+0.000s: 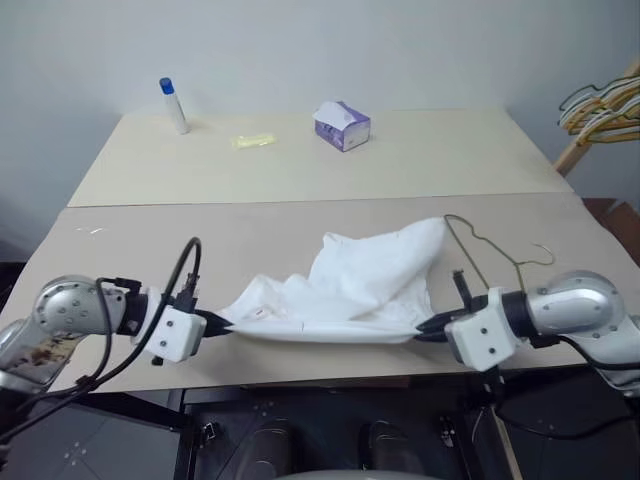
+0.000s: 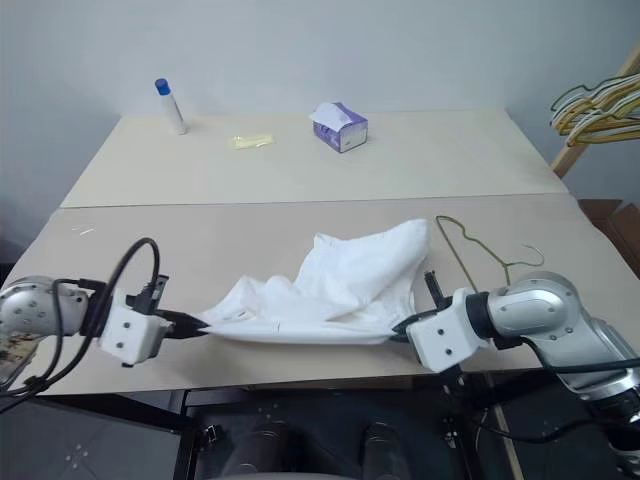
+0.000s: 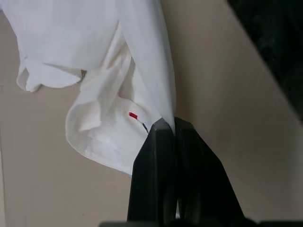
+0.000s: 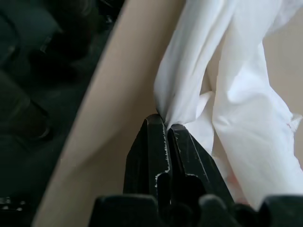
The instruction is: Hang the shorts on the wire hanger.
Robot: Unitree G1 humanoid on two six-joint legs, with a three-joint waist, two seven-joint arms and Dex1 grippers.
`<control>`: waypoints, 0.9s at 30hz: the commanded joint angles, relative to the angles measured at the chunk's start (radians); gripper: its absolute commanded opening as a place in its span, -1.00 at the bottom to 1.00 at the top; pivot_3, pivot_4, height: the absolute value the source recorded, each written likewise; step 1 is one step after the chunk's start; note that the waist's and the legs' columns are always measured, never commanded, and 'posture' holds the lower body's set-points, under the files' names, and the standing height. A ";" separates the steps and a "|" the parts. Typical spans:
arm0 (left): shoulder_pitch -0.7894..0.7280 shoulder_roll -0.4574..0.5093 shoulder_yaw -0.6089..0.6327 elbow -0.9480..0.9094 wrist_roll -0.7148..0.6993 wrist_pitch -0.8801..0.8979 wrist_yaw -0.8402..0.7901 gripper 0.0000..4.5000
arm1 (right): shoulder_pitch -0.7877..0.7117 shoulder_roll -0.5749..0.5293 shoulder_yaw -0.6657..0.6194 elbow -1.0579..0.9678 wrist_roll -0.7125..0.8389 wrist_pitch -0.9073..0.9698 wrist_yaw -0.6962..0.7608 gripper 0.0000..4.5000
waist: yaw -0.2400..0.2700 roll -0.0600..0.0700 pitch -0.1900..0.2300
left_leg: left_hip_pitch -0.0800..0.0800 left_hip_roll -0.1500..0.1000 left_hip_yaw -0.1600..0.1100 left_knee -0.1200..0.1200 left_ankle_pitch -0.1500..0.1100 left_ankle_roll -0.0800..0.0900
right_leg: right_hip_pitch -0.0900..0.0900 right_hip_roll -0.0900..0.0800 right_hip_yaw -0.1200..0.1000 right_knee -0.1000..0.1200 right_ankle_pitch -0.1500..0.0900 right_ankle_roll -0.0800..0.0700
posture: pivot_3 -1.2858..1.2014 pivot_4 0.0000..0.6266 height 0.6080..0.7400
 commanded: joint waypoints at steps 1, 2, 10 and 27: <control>-0.006 -0.004 0.068 -0.015 -0.027 0.056 0.011 -0.99 | -0.064 0.006 -0.045 0.055 0.023 -0.003 0.011 -1.00 | -0.001 0.000 0.000 | 0.001 0.000 0.000 0.000 0.000 0.000 | 0.001 0.000 0.000 0.000 0.000 0.000 | 0.16 -0.81 1.00; -0.029 -0.026 0.066 -0.004 -0.011 0.061 0.030 -0.99 | -0.098 0.023 -0.041 0.079 0.018 0.003 0.001 -1.00 | -0.002 0.000 0.000 | 0.004 0.000 0.001 0.001 0.001 -0.001 | 0.002 0.000 0.001 0.001 -0.002 -0.002 | 0.16 -0.81 1.00; -0.565 -0.306 0.014 0.371 0.324 0.207 0.414 -0.99 | -0.599 0.268 0.032 0.571 -0.263 -0.012 -0.264 -1.00 | 0.004 -0.003 -0.003 | 0.012 -0.004 0.004 0.001 0.004 -0.007 | 0.011 0.003 0.000 0.002 0.007 -0.006 | 0.17 -0.93 1.00; -1.450 -0.421 -0.201 1.295 0.908 -0.024 1.666 -0.99 | -1.331 0.503 0.190 1.556 -0.761 -0.264 -1.710 -1.00 | -0.005 -0.005 -0.013 | -0.017 -0.006 0.008 -0.030 0.015 -0.026 | -0.023 0.003 -0.006 -0.013 0.008 -0.006 | 0.19 -1.00 1.00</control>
